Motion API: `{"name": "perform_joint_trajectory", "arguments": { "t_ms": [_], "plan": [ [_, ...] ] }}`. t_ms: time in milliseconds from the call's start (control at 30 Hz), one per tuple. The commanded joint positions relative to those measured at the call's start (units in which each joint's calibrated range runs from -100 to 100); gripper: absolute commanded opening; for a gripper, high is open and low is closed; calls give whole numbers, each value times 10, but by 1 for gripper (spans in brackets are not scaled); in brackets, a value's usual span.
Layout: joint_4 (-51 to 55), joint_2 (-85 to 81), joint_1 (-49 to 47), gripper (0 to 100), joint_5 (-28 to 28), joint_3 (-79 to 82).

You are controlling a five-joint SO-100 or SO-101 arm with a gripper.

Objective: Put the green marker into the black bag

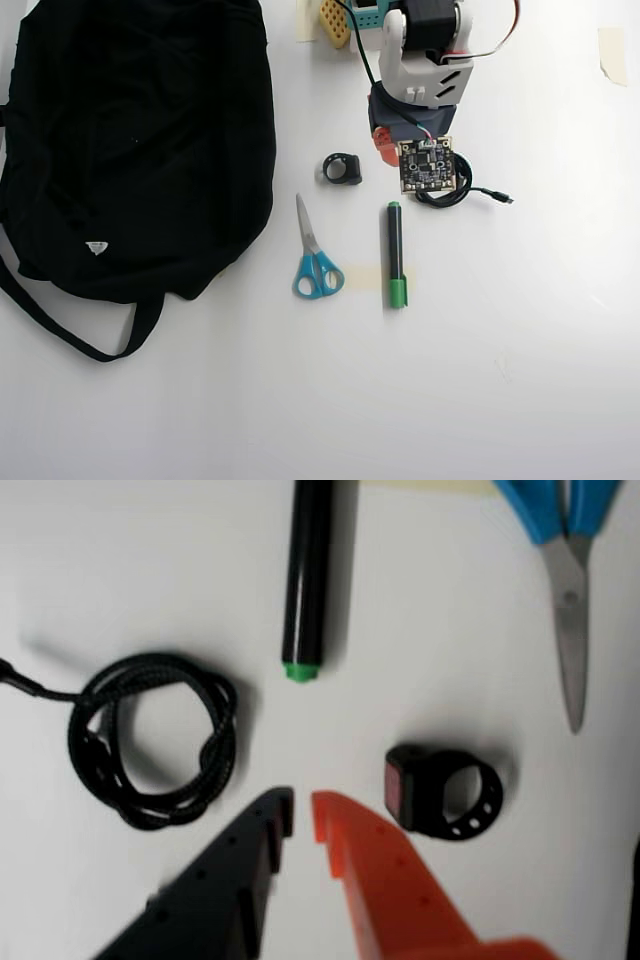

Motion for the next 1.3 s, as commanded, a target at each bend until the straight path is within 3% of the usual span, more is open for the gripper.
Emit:
{"name": "perform_joint_trajectory", "arguments": {
  "t_ms": [0,633,933,1267],
  "plan": [
    [12,-18,-4,2,-1,-24],
    [8,-16,-21,3,5,-57],
    [3,-5,-15,21,5,-56],
    [9,-3,-16,23,6,-25]
  ]
}}
